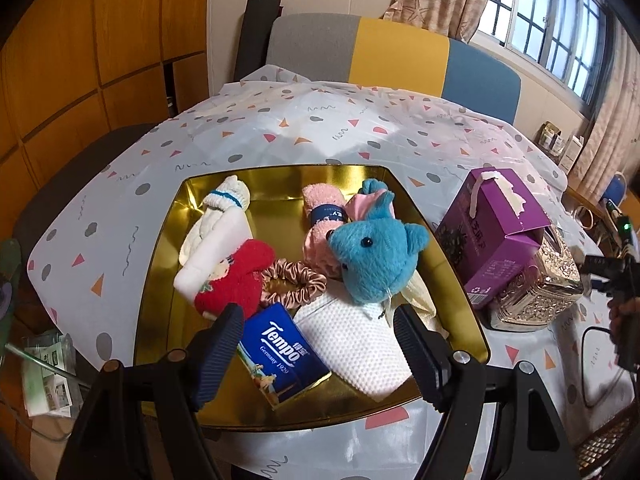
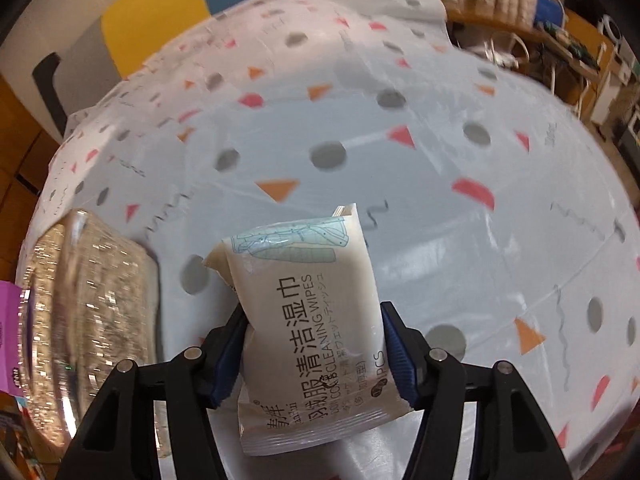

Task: Organize soft objects
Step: 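Carry the wet-wipes pack into the gold tin and open the right tool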

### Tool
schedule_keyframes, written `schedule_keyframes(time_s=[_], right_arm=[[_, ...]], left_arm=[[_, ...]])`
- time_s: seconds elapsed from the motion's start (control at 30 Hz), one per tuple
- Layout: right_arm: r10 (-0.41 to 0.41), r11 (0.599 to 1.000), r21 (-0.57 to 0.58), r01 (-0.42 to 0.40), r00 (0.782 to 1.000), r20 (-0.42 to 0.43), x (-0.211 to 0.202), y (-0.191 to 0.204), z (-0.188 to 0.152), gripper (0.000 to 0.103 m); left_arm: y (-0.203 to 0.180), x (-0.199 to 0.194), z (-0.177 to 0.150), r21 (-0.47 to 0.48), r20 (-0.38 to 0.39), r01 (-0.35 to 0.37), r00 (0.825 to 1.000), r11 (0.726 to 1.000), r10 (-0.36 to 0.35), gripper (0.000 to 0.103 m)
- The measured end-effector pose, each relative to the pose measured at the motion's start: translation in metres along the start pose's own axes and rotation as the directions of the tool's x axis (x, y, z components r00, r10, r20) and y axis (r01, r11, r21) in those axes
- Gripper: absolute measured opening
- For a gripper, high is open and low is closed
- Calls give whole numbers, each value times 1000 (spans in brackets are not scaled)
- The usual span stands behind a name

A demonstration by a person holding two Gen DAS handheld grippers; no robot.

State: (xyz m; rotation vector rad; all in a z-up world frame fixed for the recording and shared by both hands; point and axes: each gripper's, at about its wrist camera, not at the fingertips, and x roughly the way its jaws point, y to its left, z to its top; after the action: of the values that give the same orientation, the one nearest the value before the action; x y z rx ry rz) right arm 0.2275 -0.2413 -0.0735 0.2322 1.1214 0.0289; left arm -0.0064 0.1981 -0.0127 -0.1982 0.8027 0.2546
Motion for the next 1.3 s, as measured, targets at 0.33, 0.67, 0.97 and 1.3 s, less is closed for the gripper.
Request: schedule_keyframes(time_s=[0.33, 0.67, 0.97, 1.3], right_arm=[[67, 994, -92, -57, 993, 101, -47, 52, 30, 63], [282, 906, -378, -192, 938, 201, -102, 174, 26, 63], [393, 786, -571, -236, 904, 167, -129, 249, -16, 63], [472, 662, -691, -288, 878, 86, -148, 297, -71, 63]], left_arm=[[-6, -2, -1, 35, 0, -6, 1000, 999, 6, 81], [-1, -3, -1, 31, 1, -9, 1000, 999, 9, 83], [11, -3, -5, 4, -5, -15, 1000, 1000, 15, 84], [26, -4, -6, -27, -2, -32, 999, 999, 32, 84]])
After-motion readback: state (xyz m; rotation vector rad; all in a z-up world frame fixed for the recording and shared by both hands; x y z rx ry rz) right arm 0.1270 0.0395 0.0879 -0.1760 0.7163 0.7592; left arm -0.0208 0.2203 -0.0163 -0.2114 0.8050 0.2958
